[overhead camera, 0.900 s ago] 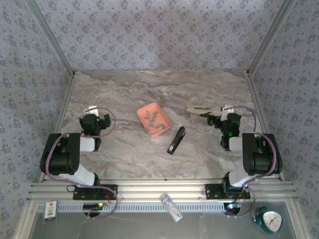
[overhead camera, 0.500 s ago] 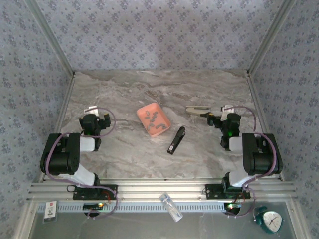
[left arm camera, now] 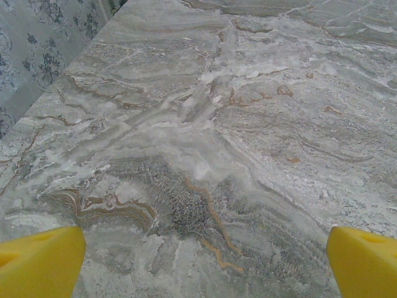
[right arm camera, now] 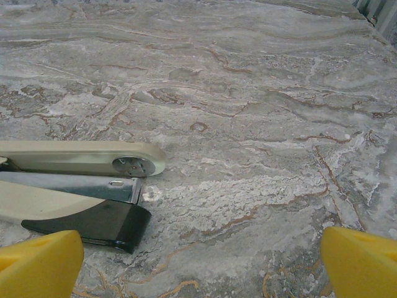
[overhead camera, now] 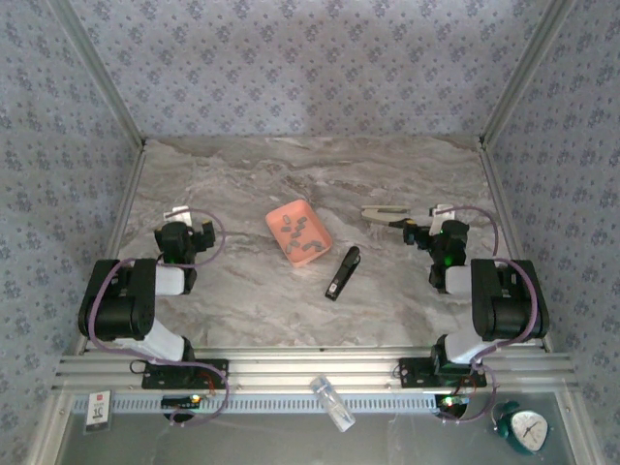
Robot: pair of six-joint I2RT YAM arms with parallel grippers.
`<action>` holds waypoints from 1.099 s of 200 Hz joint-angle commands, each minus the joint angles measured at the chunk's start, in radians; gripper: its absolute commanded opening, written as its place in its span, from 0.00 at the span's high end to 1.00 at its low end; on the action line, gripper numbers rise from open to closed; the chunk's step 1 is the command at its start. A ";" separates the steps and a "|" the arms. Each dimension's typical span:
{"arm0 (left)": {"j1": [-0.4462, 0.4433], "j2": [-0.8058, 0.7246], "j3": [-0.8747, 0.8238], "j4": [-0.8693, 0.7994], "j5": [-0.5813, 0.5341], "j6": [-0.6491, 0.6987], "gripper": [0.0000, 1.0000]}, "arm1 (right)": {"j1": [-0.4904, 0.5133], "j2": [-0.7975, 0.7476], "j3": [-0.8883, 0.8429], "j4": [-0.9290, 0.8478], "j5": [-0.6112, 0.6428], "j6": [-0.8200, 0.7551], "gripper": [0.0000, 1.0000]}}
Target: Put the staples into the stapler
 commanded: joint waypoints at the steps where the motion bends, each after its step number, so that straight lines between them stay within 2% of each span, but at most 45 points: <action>1: 0.002 -0.013 0.018 0.029 0.015 -0.008 0.00 | -0.007 -0.002 0.015 0.011 -0.011 0.005 0.00; 19: 0.001 -0.017 0.019 0.030 0.018 -0.003 0.03 | -0.008 -0.015 0.018 -0.005 0.007 0.016 0.00; 29: -0.006 -0.043 0.042 -0.032 0.028 0.006 0.07 | -0.009 -0.053 0.034 -0.060 0.019 0.023 0.00; 58: -0.073 -0.169 0.169 -0.347 -0.071 0.043 0.10 | -0.008 -0.236 0.143 -0.418 -0.015 0.062 0.00; 77: -0.115 -0.251 0.288 -0.620 -0.043 -0.012 0.12 | -0.006 -0.343 0.220 -0.654 -0.077 0.174 0.00; 98: -0.207 -0.295 0.421 -0.894 0.009 -0.089 0.15 | 0.003 -0.441 0.274 -0.859 -0.144 0.286 0.00; 122: -0.392 -0.296 0.552 -1.124 0.045 -0.168 0.18 | 0.010 -0.543 0.256 -0.995 -0.195 0.451 0.00; 156: -0.648 -0.225 0.695 -1.279 0.068 -0.254 0.20 | 0.014 -0.680 0.188 -1.097 -0.261 0.587 0.00; 196: -0.827 -0.023 0.939 -1.454 0.078 -0.348 0.18 | 0.023 -0.799 0.098 -1.147 -0.298 0.729 0.00; 220: -0.895 0.103 1.068 -1.530 0.075 -0.374 0.18 | 0.030 -0.824 0.077 -1.179 -0.292 0.776 0.00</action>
